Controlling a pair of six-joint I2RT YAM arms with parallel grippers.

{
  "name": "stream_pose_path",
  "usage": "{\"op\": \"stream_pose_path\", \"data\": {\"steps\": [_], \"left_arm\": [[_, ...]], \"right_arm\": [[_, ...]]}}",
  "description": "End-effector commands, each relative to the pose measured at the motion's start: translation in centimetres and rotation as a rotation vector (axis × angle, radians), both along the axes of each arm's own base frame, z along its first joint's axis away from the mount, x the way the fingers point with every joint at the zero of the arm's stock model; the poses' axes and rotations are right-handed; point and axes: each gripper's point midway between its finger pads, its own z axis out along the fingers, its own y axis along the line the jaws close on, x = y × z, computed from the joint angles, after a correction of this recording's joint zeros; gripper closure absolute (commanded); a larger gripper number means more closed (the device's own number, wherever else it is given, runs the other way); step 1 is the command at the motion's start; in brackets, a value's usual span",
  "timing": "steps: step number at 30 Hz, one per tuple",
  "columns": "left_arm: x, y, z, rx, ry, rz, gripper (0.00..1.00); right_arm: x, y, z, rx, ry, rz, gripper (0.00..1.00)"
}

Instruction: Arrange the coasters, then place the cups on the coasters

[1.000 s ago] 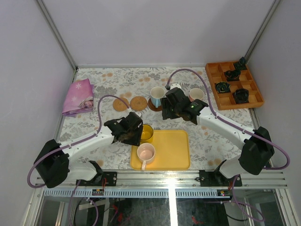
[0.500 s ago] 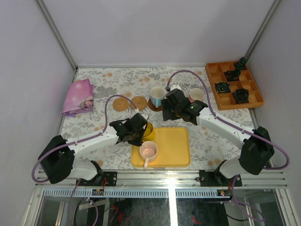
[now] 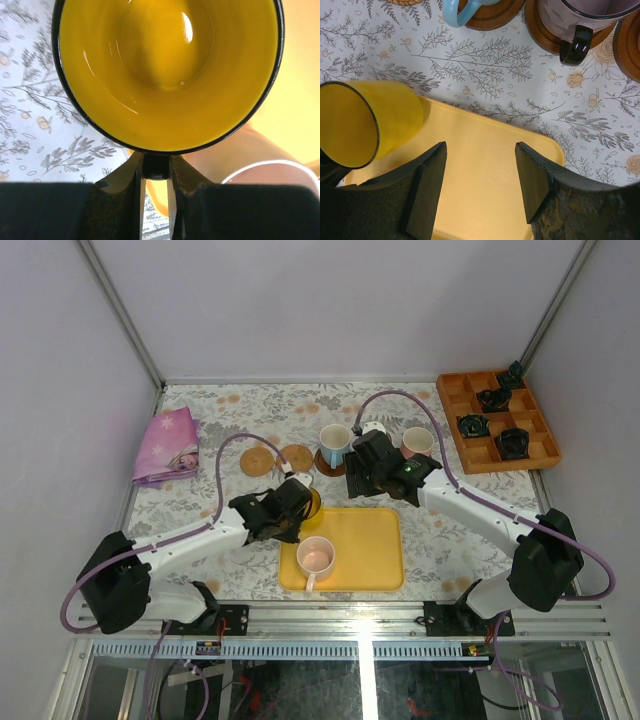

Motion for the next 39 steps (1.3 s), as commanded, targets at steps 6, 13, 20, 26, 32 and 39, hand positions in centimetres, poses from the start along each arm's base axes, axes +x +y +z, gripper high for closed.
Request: {"op": "stream_pose_path", "data": {"steps": [6, 13, 20, 26, 32, 39], "left_arm": [[5.3, -0.9, 6.8, -0.047, -0.279, 0.082, 1.00], [8.2, -0.5, 6.7, 0.054, -0.304, 0.130, 1.00], [12.4, 0.8, 5.9, 0.055, -0.239, 0.214, 1.00], [16.0, 2.9, 4.9, 0.067, -0.206, 0.289, 1.00], [18.5, 3.8, 3.6, 0.075, -0.163, 0.308, 1.00], [20.8, 3.9, 3.3, 0.058, -0.150, 0.315, 1.00]], "right_arm": [[0.1, -1.5, -0.5, -0.047, -0.039, -0.042, 0.39], [-0.3, -4.1, -1.5, -0.089, -0.052, -0.124, 0.43], [0.0, -6.2, -2.1, -0.093, -0.051, -0.215, 0.44], [-0.4, -7.5, -3.8, -0.137, -0.009, -0.261, 0.44], [-0.5, -8.0, -4.1, -0.139, 0.000, -0.285, 0.45], [-0.5, -8.2, -4.2, -0.133, -0.001, -0.305, 0.45]]}}
